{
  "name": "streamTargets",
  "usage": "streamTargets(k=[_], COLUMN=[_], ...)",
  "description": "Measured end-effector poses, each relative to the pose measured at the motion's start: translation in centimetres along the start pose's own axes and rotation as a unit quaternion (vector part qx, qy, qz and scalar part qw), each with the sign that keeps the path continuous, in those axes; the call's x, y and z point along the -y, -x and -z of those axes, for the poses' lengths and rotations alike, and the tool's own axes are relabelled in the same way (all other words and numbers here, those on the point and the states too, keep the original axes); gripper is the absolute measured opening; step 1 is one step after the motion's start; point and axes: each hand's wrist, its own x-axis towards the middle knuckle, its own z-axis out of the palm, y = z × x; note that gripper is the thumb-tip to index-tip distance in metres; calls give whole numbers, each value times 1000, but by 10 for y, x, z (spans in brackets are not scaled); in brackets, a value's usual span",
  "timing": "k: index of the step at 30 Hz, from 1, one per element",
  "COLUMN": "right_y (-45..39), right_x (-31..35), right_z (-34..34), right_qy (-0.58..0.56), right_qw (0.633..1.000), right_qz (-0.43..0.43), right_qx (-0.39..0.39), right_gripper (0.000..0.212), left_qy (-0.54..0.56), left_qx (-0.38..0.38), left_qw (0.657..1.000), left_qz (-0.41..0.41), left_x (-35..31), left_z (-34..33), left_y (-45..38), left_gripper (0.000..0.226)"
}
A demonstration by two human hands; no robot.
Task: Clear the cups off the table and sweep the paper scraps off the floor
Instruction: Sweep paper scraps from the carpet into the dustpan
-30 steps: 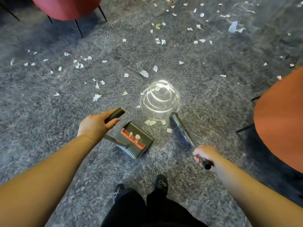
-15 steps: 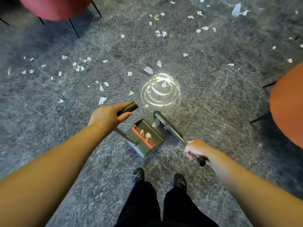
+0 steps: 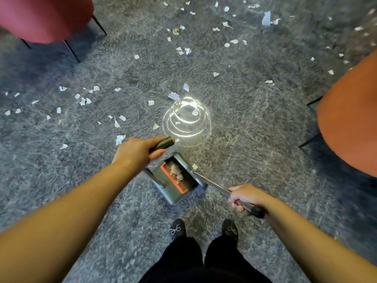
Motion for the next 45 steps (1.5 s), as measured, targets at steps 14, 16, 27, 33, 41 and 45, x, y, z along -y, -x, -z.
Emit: streamTargets(k=[14,16,27,33,41,45], right_y=[13,11,25,42,45,42], right_x=[0,-5,-3,-6,-19,-16], right_z=[-9,-11,-32,-24,-6,-6], right_qy=[87,126,70,-13,161,242], right_qw=[990,984,996,998,978,963], right_qz=[-12,-21,-44,-44,-14,-37], right_qx=[-107,-128,-22,-34,-132,-114], right_gripper=[22,22,9,17,34,20], left_qy=[22,13,-2,-1,-2,0], left_qx=[-13,-9,-1,-9,-10,-14], left_qw=[999,999,1000,1000,1000,1000], left_qz=[-25,-32,-24,-25,-11,-5], left_x=[6,3,-8,-6,-9,-15], left_z=[-9,-8,-9,-10,-8,-7], left_y=[4,5,7,9,11,8], left_gripper=[41,41,40,42,41,41])
